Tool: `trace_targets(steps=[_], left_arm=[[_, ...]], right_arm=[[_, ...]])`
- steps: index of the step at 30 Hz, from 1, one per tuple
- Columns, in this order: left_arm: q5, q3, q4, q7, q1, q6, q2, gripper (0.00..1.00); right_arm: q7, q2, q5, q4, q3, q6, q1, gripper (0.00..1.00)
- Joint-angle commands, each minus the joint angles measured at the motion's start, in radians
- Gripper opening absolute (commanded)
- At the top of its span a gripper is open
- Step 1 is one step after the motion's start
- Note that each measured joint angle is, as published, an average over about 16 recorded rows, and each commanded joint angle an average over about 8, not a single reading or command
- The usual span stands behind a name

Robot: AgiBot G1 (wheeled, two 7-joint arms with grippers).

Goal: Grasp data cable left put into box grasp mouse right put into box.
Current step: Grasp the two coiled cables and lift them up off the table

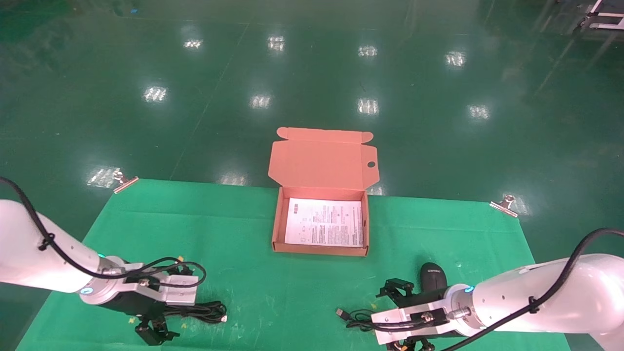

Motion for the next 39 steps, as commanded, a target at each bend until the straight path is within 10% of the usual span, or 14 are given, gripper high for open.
trace_targets(steps=[1,12,21,39], left_arm=[[0.005,0.003,0.028,0.017,0.000,-0.010,0.012,1.00],[-0.006,-0.005,0.166,0.087,-0.007,-0.044,0.058,1.00],[-0.013,-0.007,0.220,0.118,-0.008,-0.052,0.073,0.00],[-0.013,-0.007,0.205,0.111,-0.008,-0.049,0.069,0.00]], right_arm=[[-0.012,-0.007,-0.007,-0.016,-0.001,0.016,-0.005,1.00],[-0.045,-0.040,-0.062,-0.097,-0.017,0.085,-0.022,1.00],[-0.040,-0.058,-0.082,-0.133,-0.023,0.105,-0.026,0.01],[-0.041,-0.053,-0.077,-0.125,-0.023,0.098,-0.025,0.00]])
